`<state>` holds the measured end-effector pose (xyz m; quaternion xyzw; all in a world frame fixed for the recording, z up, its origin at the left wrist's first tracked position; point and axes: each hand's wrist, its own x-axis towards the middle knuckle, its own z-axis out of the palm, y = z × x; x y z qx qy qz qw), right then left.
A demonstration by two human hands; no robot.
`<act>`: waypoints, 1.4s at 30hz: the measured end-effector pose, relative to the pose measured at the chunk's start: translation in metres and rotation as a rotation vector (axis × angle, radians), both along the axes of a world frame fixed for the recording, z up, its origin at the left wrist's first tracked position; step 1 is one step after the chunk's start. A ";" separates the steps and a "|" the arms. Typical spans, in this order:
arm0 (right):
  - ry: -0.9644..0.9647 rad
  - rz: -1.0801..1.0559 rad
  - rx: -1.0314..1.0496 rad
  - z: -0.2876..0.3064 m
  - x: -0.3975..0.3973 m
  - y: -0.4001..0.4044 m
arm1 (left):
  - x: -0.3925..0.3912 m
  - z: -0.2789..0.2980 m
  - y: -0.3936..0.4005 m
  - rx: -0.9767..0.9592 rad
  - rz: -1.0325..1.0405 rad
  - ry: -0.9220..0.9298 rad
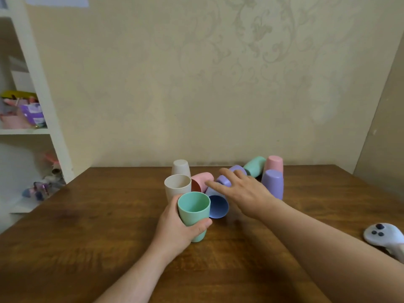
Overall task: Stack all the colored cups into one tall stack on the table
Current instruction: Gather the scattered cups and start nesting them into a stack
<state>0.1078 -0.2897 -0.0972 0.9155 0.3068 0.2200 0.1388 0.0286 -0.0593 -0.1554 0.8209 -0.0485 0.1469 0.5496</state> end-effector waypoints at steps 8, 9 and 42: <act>0.023 0.110 0.071 -0.024 -0.004 0.014 | 0.003 -0.001 0.001 0.003 -0.003 0.000; 0.069 0.093 0.138 -0.025 -0.004 0.011 | 0.003 -0.002 0.002 0.009 -0.004 -0.004; 0.741 0.136 1.628 -0.025 -0.039 0.034 | 0.032 -0.006 -0.060 -0.068 -0.086 0.039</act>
